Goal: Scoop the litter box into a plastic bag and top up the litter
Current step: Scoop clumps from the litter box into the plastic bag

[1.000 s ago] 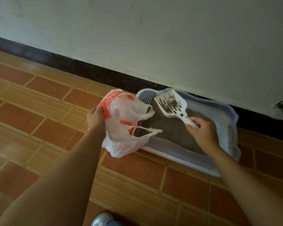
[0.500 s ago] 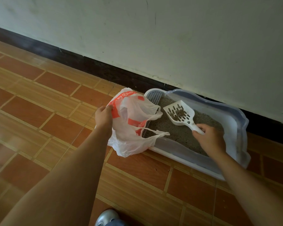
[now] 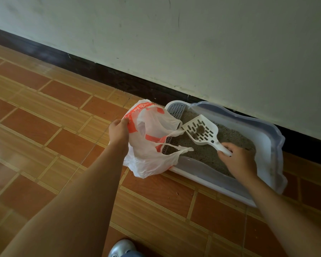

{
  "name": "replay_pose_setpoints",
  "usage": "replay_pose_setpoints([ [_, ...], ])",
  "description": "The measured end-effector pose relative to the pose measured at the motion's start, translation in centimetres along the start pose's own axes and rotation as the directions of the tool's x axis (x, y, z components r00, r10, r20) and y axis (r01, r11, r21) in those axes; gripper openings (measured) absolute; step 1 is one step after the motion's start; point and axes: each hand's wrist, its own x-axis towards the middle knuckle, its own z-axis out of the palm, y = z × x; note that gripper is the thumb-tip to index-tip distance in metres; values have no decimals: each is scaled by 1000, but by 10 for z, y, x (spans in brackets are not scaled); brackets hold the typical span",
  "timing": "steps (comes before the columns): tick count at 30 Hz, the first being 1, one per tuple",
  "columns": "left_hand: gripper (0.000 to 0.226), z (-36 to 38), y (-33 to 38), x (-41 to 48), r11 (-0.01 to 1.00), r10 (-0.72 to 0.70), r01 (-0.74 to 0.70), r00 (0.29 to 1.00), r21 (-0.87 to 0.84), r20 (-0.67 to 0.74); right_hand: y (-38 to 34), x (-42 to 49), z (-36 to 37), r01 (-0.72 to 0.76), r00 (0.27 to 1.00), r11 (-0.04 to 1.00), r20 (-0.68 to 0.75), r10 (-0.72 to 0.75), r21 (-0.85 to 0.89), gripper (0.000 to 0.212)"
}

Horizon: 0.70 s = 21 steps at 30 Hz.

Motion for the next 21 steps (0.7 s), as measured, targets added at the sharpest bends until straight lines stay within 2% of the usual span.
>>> replay_pose_setpoints([
  [5,28,-3,-1,1,1000,-10,10,1000,-7,-1,-8,2,-4,-19,1000,999,-11,20,43,24],
  [11,31,-10,-1,1,999,-18,18,1000,-28,-9,-35,4,-21,58,997,992,-59,-52,108,29],
  [16,31,-10,2,1,996,-50,48,999,-81,-18,-60,3,-35,186,982,970,-8,-187,157,33],
  [21,30,-7,3,1,995,-45,45,999,-88,-5,-73,-1,-35,272,947,949,130,-293,158,30],
])
